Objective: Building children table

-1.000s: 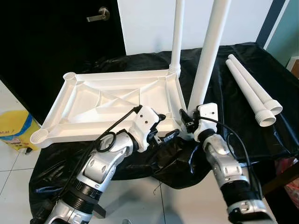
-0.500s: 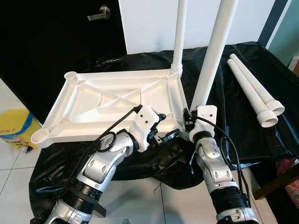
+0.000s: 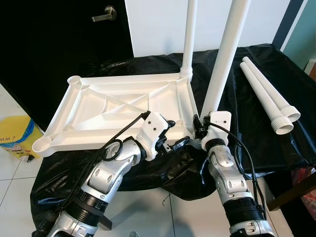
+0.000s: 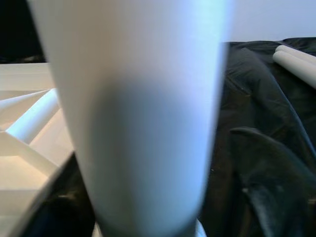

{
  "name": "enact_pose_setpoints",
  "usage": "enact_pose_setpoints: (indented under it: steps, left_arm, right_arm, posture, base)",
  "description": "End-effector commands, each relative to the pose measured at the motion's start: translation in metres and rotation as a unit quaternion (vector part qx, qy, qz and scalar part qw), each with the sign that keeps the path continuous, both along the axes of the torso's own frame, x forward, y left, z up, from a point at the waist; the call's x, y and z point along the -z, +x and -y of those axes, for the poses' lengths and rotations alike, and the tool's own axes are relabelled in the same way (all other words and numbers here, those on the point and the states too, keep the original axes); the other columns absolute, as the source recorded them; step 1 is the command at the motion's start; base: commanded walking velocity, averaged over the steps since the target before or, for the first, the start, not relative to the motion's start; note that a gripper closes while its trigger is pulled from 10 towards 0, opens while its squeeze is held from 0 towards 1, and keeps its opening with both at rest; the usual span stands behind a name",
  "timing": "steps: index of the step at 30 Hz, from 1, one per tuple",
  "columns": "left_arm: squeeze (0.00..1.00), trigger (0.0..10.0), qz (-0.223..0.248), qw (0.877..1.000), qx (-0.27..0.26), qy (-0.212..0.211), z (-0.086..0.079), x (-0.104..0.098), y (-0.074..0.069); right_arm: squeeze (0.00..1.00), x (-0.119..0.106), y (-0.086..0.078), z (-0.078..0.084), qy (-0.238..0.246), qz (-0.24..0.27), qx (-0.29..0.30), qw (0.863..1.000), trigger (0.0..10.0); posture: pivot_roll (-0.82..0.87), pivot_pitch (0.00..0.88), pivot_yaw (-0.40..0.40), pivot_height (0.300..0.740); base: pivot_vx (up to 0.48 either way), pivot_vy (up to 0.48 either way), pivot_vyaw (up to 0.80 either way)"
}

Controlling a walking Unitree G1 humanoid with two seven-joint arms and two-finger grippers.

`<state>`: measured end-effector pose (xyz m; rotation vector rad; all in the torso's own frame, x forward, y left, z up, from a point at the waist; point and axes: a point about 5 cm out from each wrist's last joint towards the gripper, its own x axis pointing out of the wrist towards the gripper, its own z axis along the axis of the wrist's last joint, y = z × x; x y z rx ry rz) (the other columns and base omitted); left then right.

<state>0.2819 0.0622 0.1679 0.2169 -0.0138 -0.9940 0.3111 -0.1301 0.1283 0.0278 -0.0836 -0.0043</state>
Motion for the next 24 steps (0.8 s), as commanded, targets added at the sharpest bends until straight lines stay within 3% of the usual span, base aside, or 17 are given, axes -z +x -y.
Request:
enact_pose_setpoints:
  steps: [1,7,8,17,24]
  left_arm:
    - [0.00,10.0,-0.002,1.000,0.020,0.011,0.000,0.002,-0.003]
    - [0.00,10.0,-0.002,1.000,0.021,0.009,0.001,0.002,-0.003]
    - [0.00,10.0,-0.001,1.000,0.020,0.009,0.001,0.001,-0.002]
    - [0.00,10.0,-0.001,1.000,0.020,0.006,0.002,0.000,-0.001]
    - [0.00,10.0,-0.001,1.000,0.020,0.006,0.002,0.000,-0.001]
  right_arm:
    - [1.00,0.001,-0.003,0.004,0.004,0.003,-0.012,1.000,10.0]
    - [1.00,0.001,-0.004,0.014,-0.002,0.011,-0.065,0.998,10.0]
    - [0.00,0.002,-0.003,0.018,-0.002,0.009,-0.100,0.995,10.0]
    - [0.00,0.000,0.011,0.024,-0.062,-0.017,-0.253,0.965,10.0]
    - [0.00,-0.003,0.022,0.017,-0.083,-0.016,-0.287,0.954,10.0]
  posture:
    - [-0.11,0.000,0.017,0.740]
    - [-0.12,0.000,0.017,0.740]
    - [-0.12,0.000,0.022,0.740]
    - [-0.13,0.000,0.029,0.740]
    - [-0.12,0.000,0.035,0.740]
  base:
    - [0.000,0.000,0.00]
    - [0.000,0.000,0.00]
    - [0.000,0.000,0.00]
    - [0.000,0.000,0.00]
    - [0.000,0.000,0.00]
